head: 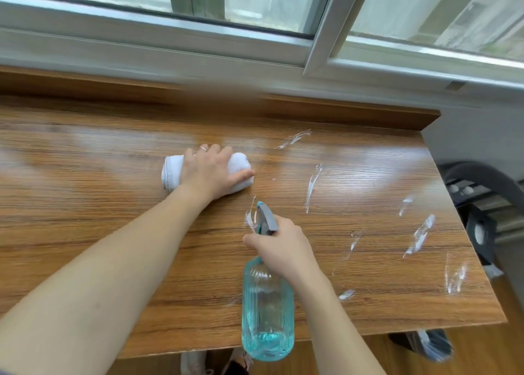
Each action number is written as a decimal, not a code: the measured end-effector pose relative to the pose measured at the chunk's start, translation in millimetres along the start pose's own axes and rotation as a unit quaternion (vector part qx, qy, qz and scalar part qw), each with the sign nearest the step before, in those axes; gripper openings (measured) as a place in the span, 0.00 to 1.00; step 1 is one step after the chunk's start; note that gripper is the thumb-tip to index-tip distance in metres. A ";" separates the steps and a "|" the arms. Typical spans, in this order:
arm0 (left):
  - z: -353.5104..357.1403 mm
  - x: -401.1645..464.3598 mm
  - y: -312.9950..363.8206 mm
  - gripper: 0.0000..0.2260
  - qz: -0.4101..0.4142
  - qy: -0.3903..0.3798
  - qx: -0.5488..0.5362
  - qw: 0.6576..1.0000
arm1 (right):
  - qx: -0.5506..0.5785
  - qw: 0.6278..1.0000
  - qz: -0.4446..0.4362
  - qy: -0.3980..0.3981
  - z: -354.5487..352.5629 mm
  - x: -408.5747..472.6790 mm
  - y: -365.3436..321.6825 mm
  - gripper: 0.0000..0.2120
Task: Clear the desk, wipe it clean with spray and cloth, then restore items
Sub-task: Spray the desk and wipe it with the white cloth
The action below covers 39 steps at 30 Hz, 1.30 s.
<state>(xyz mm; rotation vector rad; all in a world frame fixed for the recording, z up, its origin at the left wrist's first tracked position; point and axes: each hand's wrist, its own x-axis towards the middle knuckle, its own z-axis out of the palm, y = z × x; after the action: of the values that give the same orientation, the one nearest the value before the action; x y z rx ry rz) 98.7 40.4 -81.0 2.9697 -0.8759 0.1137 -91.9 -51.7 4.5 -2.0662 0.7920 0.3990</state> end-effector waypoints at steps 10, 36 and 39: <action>-8.1 -78.3 1.8 0.38 0.026 0.008 -0.046 0.999 | 0.015 1.000 0.010 0.013 13.4 -32.5 8.2 0.11; -8.3 -102.2 8.9 0.38 0.029 0.005 -0.017 0.999 | 0.012 0.997 0.063 0.030 46.5 -99.9 52.0 0.09; -8.6 -128.0 10.2 0.40 0.022 0.007 -0.014 1.000 | 0.002 0.998 0.053 0.023 46.5 -106.2 53.6 0.10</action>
<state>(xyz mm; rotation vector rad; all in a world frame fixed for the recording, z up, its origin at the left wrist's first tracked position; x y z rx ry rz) -14.5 101.5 -82.8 2.9211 -0.9324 0.1230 -206.5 4.8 2.1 -2.0419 0.9319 0.4090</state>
